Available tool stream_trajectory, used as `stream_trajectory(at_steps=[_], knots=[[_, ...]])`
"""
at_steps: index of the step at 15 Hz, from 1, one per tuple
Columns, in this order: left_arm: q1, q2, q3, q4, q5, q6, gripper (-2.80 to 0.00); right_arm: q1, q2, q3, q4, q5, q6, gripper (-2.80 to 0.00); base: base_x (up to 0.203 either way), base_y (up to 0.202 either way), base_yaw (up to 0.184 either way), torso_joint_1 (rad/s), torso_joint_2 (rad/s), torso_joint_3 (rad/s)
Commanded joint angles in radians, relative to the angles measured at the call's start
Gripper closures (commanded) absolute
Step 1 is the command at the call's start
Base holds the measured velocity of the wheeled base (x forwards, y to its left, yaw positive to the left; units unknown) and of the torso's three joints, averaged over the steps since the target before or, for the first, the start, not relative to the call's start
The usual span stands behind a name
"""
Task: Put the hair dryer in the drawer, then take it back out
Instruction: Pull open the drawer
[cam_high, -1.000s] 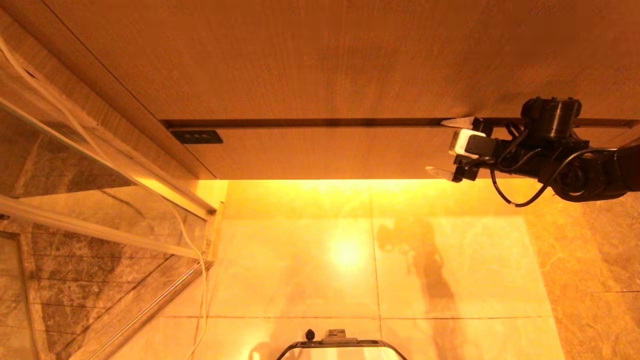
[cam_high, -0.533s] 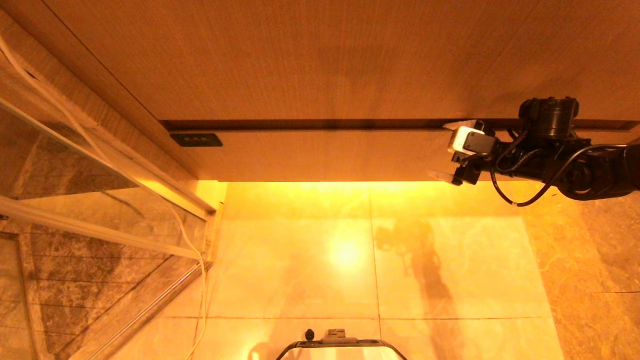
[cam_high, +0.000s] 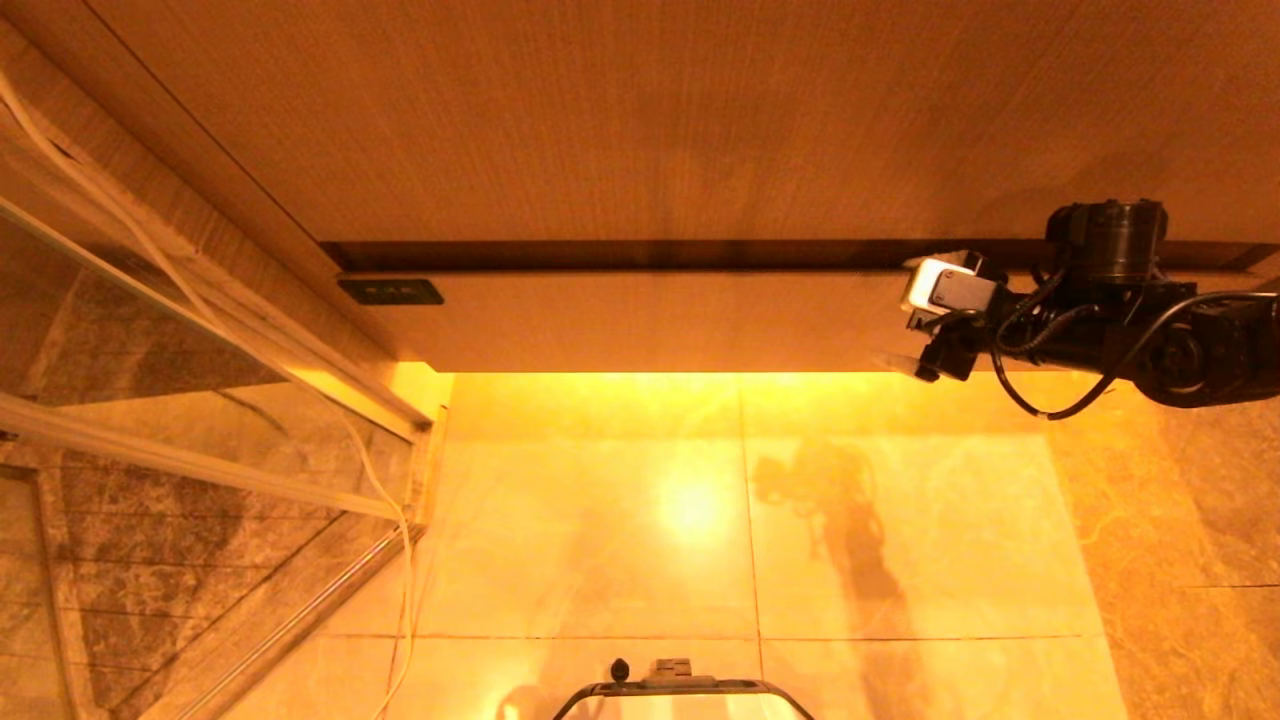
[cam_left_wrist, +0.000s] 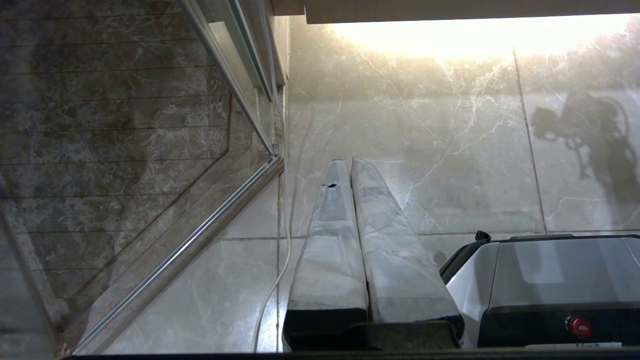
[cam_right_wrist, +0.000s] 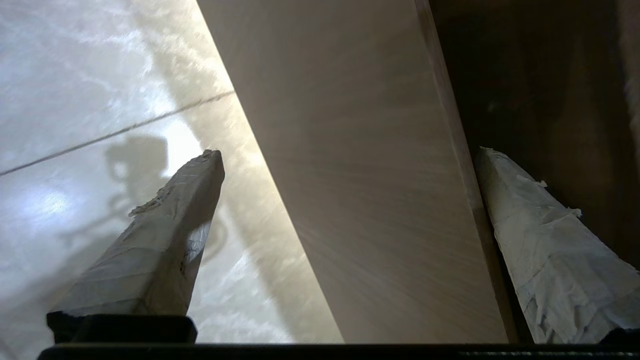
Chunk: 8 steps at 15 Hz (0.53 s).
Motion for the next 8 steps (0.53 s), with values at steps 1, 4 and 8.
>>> stream_trajectory(at_steps=[1, 4, 8], knots=[[0.0, 0.0, 0.002, 0.0, 0.0, 0.0, 0.0, 0.001, -0.009, 0.005, 0.02, -0.002, -0.005, -2.8, 0.0, 0.0, 0.0, 0.0, 0.0, 0.0], [0.0, 0.0, 0.002, -0.001, 0.0, 0.0, 0.0, 0.001, -0.034, 0.022, 0.058, -0.006, -0.005, -2.8, 0.0, 0.0, 0.0, 0.0, 0.0, 0.0], [0.0, 0.0, 0.002, -0.001, 0.0, 0.0, 0.0, 0.0, -0.152, 0.106, 0.171, -0.018, -0.007, -2.8, 0.0, 0.0, 0.0, 0.0, 0.0, 0.0]])
